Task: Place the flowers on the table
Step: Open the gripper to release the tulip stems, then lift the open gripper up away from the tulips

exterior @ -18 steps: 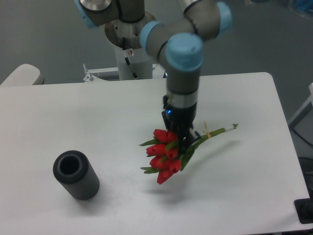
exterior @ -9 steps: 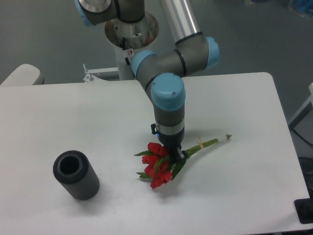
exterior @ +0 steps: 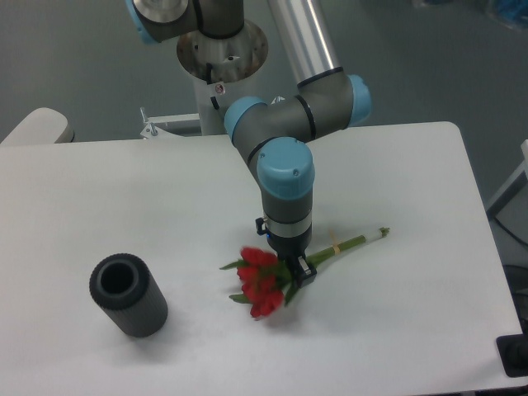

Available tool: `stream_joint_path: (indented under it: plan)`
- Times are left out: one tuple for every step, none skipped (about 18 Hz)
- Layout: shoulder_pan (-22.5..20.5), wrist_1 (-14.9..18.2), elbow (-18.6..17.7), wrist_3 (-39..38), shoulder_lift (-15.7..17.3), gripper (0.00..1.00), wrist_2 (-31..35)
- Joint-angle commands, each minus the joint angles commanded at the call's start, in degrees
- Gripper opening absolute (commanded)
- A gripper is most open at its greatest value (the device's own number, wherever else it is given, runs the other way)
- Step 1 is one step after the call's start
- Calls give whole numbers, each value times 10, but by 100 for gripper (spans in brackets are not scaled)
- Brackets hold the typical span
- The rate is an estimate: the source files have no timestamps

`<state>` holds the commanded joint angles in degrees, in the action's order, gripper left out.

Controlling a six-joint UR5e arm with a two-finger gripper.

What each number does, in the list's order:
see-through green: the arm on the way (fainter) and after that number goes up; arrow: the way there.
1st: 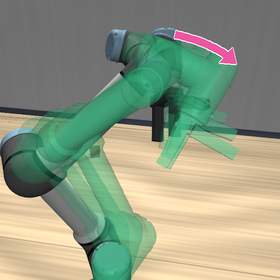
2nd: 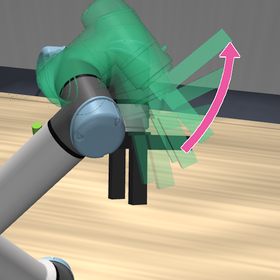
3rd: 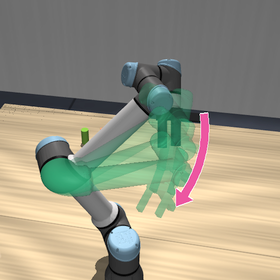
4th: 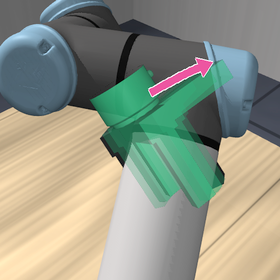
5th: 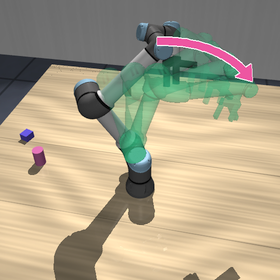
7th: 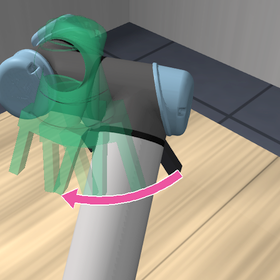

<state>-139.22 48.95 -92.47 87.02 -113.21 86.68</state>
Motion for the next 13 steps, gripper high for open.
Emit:
stream_joint_path:
  plan:
    - [-1,0,10,-6,5,100,-15]
    - [-3,0,22,-8,9,100,-31]
    - [-4,0,31,-8,14,100,-51]
    - [-5,0,35,-9,25,100,-73]
    - [-10,1,47,-11,28,100,-92]
    - [-14,3,62,-12,28,100,-98]
    - [-17,7,77,-11,28,100,-94]
    - [-24,11,93,-10,28,100,-93]
    - [-32,23,105,-5,29,100,-94]
    - [-40,43,119,-2,30,100,-93]
    - [-44,61,134,-1,29,100,-94]
    - [-51,77,143,3,29,100,-94]
    - [-59,90,151,14,29,100,-94]
